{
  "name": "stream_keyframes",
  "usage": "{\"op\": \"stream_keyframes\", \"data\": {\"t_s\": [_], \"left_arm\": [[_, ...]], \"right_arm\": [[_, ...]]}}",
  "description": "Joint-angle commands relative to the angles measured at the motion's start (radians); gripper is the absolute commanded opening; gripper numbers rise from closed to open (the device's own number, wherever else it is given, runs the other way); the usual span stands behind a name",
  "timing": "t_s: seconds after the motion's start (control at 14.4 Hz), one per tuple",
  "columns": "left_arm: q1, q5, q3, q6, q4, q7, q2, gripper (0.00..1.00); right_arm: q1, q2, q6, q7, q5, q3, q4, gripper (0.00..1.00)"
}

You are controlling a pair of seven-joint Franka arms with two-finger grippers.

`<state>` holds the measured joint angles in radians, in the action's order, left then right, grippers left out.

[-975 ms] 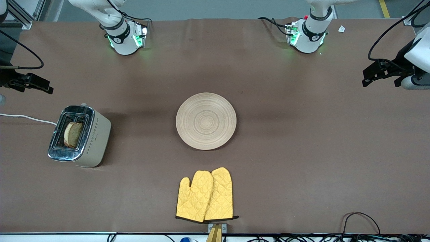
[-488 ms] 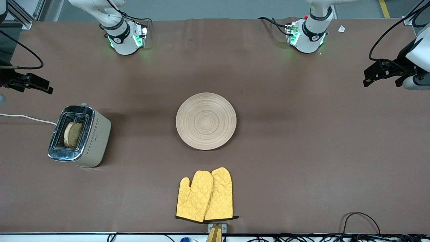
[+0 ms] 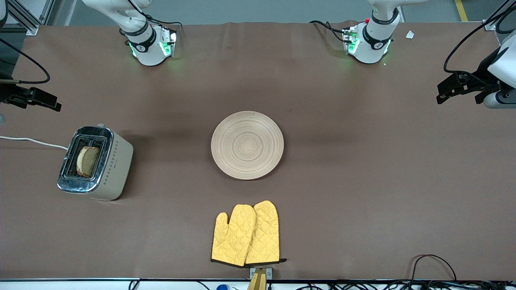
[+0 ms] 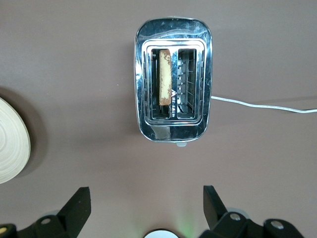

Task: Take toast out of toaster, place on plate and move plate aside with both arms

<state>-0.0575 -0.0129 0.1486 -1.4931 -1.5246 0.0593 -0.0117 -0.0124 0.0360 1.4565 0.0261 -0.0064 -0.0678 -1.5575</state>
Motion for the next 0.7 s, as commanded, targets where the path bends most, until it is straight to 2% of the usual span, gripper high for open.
{"op": "stream_keyframes", "data": {"t_s": [0.0, 0.14, 0.49, 0.63], "left_arm": [[0.001, -0.018, 0.003, 0.031, 0.027, 0.001, 0.007, 1.00], [-0.001, -0.016, 0.003, 0.031, 0.026, 0.001, 0.010, 1.00], [-0.001, -0.018, 0.003, 0.030, 0.026, -0.001, 0.015, 1.00], [0.001, -0.018, 0.003, 0.030, 0.026, -0.001, 0.018, 1.00]], "right_arm": [[-0.017, 0.012, 0.013, 0.005, 0.000, 0.019, -0.015, 1.00], [-0.012, 0.021, 0.068, -0.005, 0.002, 0.020, -0.030, 1.00], [-0.008, 0.079, 0.306, -0.017, 0.028, 0.020, -0.166, 1.00], [-0.006, 0.122, 0.344, -0.023, 0.026, 0.022, -0.181, 1.00]]}}
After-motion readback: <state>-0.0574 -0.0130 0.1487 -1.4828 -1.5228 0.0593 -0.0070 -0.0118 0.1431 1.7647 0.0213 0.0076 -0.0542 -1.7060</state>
